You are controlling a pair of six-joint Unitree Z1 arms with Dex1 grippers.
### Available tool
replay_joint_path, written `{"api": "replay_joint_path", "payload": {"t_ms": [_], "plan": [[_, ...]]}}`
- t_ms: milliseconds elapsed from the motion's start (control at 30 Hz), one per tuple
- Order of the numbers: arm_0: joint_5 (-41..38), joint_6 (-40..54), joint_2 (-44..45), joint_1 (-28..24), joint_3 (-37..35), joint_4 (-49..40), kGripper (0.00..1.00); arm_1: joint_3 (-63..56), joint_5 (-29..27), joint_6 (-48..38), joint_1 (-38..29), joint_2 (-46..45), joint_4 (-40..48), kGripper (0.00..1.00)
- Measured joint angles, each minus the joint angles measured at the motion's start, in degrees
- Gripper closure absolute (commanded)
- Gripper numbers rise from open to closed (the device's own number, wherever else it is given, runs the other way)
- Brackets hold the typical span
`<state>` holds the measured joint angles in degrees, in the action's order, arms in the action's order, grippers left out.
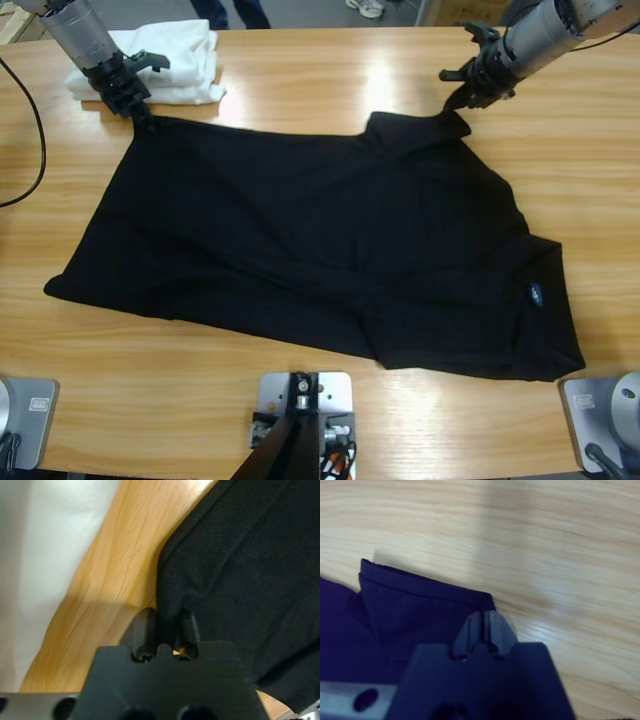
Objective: Fold clothes
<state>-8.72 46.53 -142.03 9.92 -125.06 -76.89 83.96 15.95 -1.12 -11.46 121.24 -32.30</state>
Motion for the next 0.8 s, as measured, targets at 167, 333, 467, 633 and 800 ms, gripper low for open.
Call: {"api": "replay_joint_path", "payload": {"t_ms": [167,333,467,633,800], "plan": [[0.8,-1.6,0.0,0.2,0.0,0.0,1.000,0.0,0.0,0.0,0.0,0.0,0.0,1.000],[0.8,-2.7,0.0,0.2,0.0,0.0,1.000,0.0,0.0,0.0,0.0,0.0,0.0,1.000],[-0.1,-3.6,0.1,0.2,0.4,0.0,1.000,0.0,0.1,0.0,-0.2,-1.5,-2.0,1.000],[-1.0,-4.9,1.9,1.4,4.8,0.0,1.000,-2.9,0.8,-0.9,-4.0,-7.6,-4.3,1.000],[-1.7,-6.9,4.9,4.2,9.8,0.0,1.000,-9.3,1.1,-3.9,-8.2,-14.5,-4.6,1.000]]}}
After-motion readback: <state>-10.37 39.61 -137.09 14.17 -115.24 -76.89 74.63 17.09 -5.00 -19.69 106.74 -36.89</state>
